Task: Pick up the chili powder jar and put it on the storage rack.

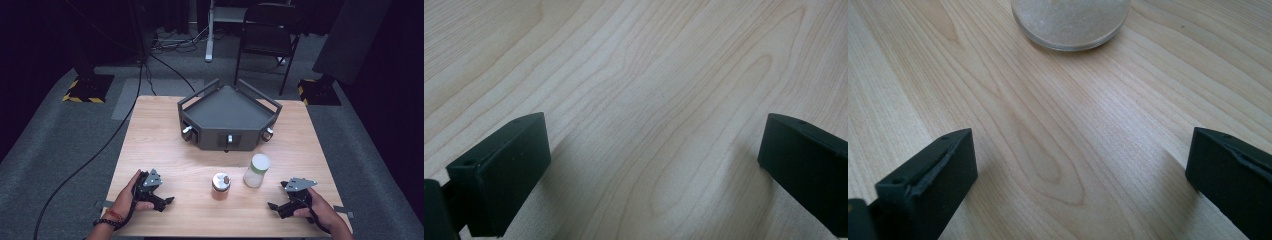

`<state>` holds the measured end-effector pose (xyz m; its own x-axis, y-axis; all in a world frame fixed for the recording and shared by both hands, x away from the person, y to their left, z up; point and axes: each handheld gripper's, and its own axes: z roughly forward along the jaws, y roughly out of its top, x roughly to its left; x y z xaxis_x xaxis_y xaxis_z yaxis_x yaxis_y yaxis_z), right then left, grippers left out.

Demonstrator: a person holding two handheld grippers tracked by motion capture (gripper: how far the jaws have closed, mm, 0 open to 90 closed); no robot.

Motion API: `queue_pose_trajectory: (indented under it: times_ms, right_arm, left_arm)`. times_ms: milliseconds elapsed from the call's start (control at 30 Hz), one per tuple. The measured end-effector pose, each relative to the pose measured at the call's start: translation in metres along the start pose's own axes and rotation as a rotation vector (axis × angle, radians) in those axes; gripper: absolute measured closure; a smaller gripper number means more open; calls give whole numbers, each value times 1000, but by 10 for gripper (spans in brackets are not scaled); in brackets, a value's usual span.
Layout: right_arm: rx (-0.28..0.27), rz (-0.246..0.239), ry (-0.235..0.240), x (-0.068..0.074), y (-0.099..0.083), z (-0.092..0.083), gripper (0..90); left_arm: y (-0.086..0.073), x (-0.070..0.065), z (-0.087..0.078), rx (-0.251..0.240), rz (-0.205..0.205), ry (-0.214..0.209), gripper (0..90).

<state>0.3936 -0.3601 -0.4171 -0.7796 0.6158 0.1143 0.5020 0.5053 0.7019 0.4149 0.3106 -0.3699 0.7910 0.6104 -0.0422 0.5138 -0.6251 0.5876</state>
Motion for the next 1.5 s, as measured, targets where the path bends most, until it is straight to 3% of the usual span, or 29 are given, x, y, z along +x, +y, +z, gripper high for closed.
queue_pose_trajectory:
  times_ms: [300,633,1500]
  right_arm:
    - [0,2,-2,1,0,0,0]
    - [0,2,-2,1,0,0,0]
    - [0,2,-2,1,0,0,0]
  left_arm:
    - [4,-3,-2,8,6,27,19]
    - [4,-6,-12,-33,12,46,16]
    - [13,-16,-34,-130,53,32,13]
